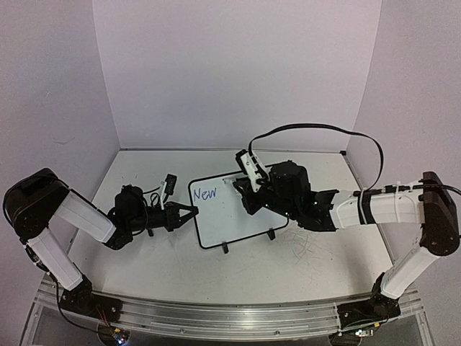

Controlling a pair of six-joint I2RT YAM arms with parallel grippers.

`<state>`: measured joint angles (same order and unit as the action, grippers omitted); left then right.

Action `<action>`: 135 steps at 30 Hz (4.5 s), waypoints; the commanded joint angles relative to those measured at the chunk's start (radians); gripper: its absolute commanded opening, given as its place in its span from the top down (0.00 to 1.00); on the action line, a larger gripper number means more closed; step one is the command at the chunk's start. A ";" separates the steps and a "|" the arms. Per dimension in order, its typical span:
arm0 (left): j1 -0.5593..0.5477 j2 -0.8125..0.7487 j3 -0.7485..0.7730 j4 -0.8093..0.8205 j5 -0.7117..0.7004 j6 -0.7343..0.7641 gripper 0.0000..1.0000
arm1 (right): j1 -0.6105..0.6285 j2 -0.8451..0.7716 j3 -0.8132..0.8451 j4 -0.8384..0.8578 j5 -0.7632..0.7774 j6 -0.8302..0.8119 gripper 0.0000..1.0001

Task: Write a sentence on the whiteboard

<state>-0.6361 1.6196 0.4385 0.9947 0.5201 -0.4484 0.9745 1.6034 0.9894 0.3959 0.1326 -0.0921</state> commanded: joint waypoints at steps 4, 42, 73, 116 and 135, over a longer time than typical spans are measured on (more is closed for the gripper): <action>-0.010 0.028 0.029 -0.033 -0.014 0.013 1.00 | -0.005 0.010 0.037 0.032 -0.001 0.014 1.00; -0.010 0.019 0.033 -0.054 -0.020 0.022 1.00 | -0.006 0.017 -0.003 -0.013 -0.027 0.069 1.00; -0.010 0.014 0.035 -0.074 -0.022 0.023 1.00 | -0.005 0.015 -0.050 -0.020 -0.093 0.131 1.00; -0.013 0.019 0.039 -0.080 -0.019 0.022 1.00 | -0.015 -0.021 -0.064 0.002 0.055 0.161 1.00; -0.013 0.017 0.040 -0.087 -0.019 0.022 1.00 | -0.014 0.013 -0.065 -0.008 -0.024 0.180 1.00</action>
<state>-0.6365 1.6257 0.4568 0.9675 0.5191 -0.4458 0.9688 1.6016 0.9134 0.4010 0.1195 0.0724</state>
